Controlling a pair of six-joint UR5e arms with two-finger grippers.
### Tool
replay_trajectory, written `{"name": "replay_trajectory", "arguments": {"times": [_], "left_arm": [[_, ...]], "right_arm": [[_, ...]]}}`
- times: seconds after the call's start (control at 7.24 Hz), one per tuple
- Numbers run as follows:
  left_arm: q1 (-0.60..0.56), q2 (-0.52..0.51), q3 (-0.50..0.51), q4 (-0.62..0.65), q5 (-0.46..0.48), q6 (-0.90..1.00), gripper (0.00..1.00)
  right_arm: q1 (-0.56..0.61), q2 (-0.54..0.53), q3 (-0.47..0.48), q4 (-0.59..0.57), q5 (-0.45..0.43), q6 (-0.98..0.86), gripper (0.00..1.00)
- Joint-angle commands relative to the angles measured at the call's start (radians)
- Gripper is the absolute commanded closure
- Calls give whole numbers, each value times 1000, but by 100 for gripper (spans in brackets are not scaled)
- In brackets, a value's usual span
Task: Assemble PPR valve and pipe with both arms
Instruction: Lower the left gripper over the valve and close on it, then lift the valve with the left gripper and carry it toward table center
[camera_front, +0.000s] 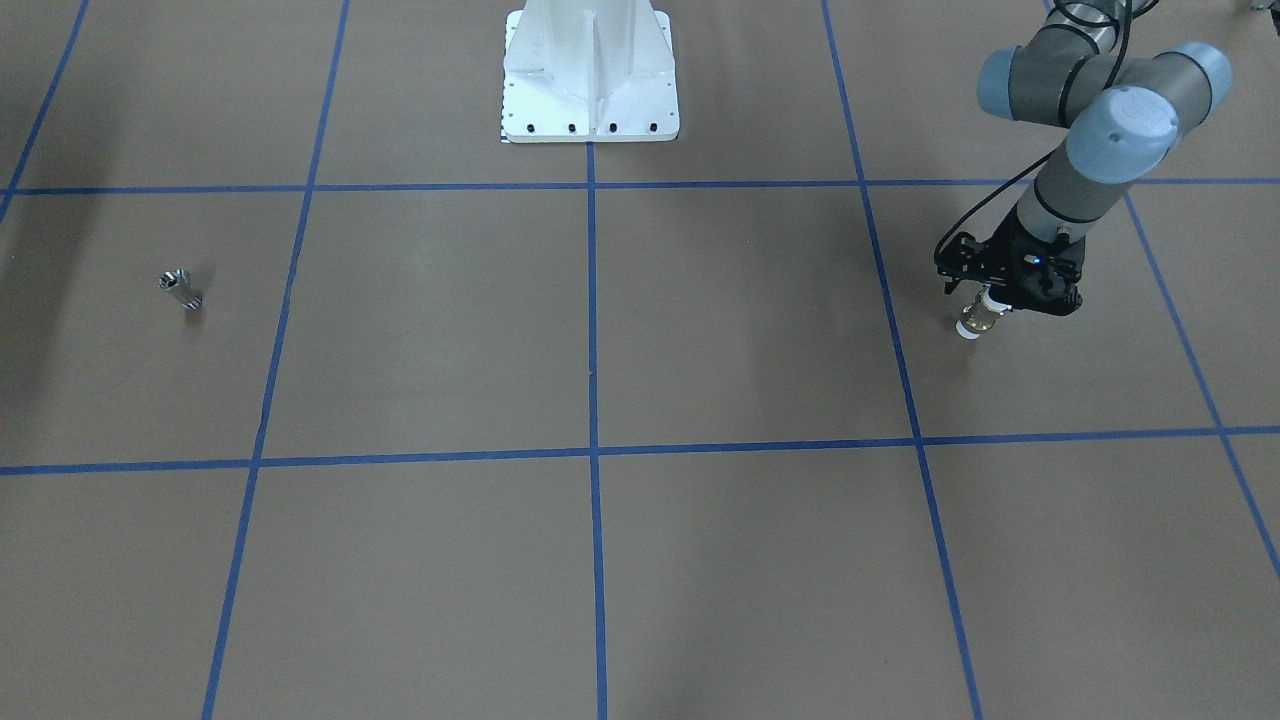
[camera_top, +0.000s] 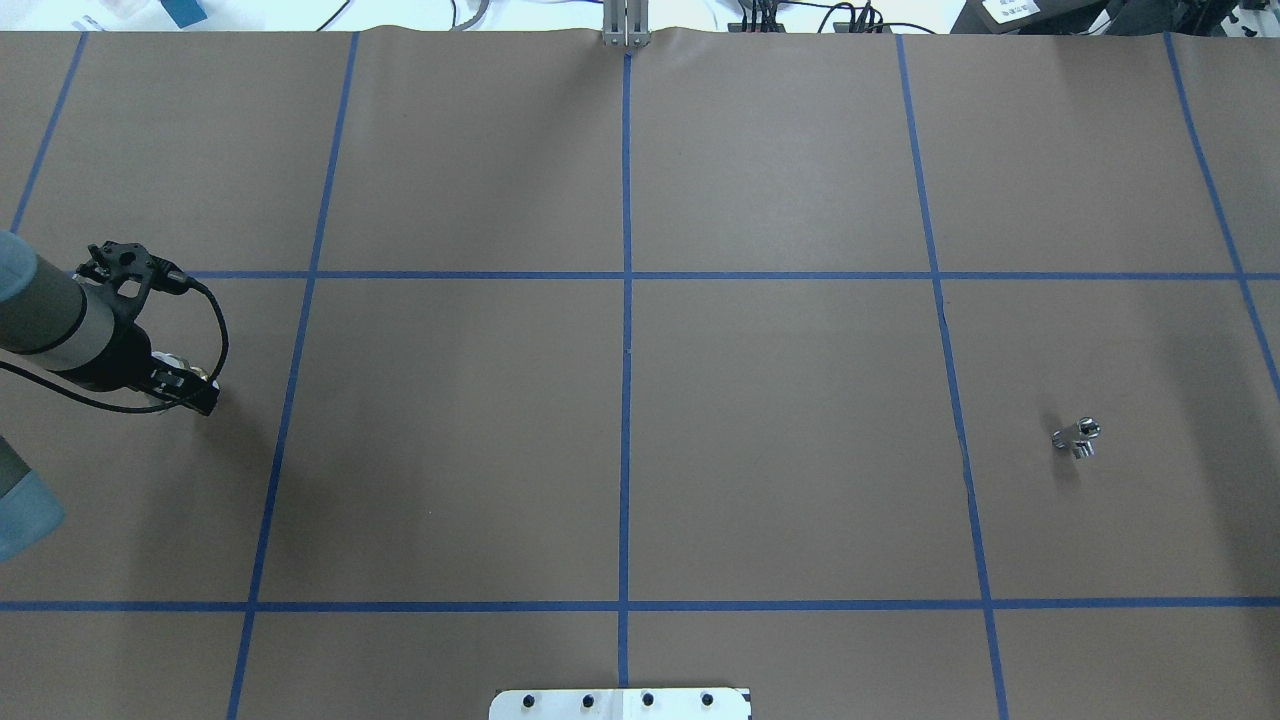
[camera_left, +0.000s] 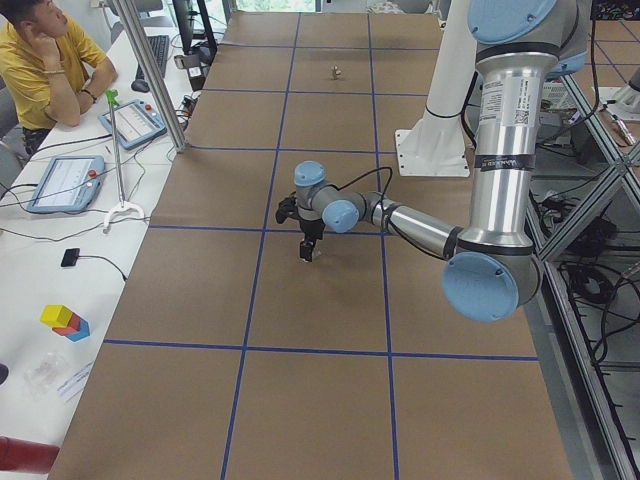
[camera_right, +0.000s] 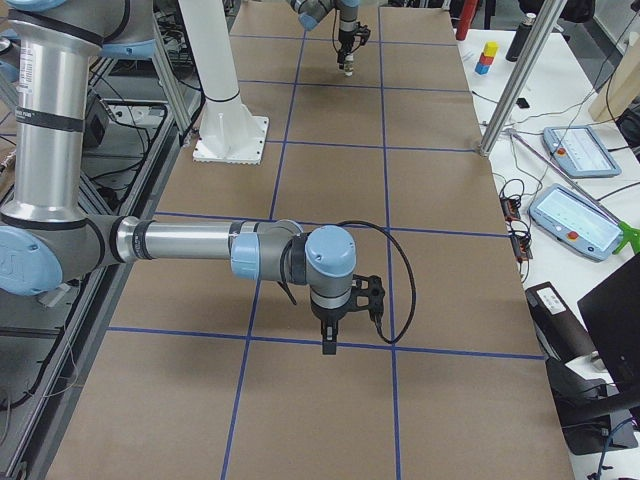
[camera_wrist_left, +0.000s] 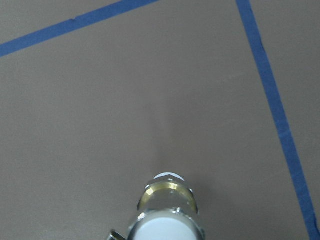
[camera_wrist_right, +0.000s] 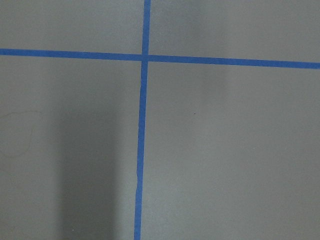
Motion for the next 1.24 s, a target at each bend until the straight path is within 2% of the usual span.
{"name": "replay_trajectory", "arguments": {"times": [0.0,0.14,0.41,1.1], "left_arm": [[-2,-5,-9,1,-6,1,36],[-5,-5,-10,0,-6,1,26],[-10,-5,-13,0,-4,3,21],[-10,-22,-15,1,-4,-4,19]], "right_arm": [[0,0,1,0,-1,0,1],[0,2,1,0,-2,0,1],[0,2,1,0,-1,0,1],[0,2,1,0,0,1,1]]}}
